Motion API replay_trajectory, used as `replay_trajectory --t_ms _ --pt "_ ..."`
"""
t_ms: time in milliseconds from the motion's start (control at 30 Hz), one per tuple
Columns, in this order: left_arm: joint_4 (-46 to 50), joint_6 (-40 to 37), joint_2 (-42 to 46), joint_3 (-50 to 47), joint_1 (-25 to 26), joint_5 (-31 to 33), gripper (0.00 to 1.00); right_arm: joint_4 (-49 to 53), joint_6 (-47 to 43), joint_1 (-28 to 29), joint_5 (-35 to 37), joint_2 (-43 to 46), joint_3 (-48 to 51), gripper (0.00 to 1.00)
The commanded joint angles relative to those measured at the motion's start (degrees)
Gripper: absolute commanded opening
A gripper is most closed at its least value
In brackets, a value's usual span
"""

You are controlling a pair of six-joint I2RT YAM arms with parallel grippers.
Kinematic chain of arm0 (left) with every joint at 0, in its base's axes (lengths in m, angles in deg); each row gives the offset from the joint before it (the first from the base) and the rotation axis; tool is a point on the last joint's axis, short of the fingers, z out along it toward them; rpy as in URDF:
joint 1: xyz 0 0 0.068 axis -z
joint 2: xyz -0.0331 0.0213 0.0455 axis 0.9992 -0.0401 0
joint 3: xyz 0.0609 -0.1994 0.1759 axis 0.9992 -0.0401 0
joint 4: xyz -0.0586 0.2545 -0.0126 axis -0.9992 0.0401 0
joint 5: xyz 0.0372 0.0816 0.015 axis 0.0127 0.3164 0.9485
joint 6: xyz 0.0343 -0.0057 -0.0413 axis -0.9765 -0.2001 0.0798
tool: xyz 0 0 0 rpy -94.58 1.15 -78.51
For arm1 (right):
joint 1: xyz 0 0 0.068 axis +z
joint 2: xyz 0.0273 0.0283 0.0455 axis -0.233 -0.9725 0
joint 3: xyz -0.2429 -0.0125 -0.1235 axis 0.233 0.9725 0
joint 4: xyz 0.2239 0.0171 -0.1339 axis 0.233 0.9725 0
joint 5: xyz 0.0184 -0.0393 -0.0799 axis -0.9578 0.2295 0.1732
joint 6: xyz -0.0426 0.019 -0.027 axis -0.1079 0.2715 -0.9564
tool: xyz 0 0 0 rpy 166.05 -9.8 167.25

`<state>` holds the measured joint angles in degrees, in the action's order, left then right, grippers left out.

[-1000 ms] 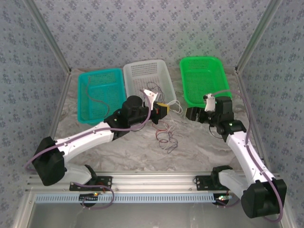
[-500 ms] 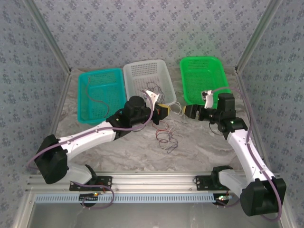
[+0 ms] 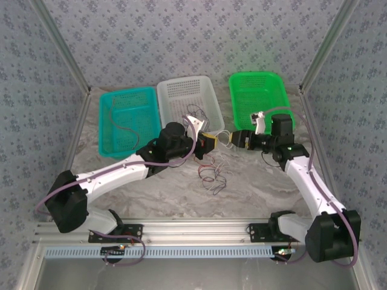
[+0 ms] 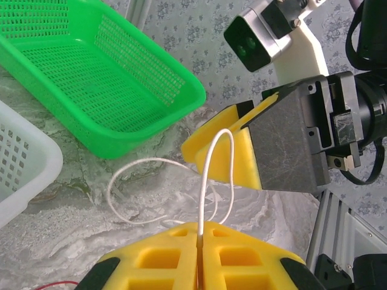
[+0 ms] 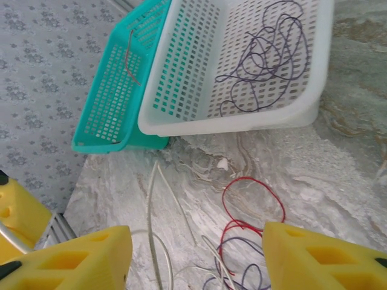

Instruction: Untangle the cables

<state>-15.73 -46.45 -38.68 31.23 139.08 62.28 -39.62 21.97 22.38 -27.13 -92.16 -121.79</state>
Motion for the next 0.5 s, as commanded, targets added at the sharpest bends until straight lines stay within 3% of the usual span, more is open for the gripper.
replay_trajectory --t_ms 0,467 --pt "-3.41 -1.20 0.49 0.50 -0.31 -0.81 0.09 -1.67 0.87 1.13 -2.19 -1.15 -1.71 0.59" --pt "-4.98 -1.70 1.22 -0.48 -0.31 -0.27 0.09 -5.91 3.99 1.81 -6.17 -3.14 -0.92 0.61"
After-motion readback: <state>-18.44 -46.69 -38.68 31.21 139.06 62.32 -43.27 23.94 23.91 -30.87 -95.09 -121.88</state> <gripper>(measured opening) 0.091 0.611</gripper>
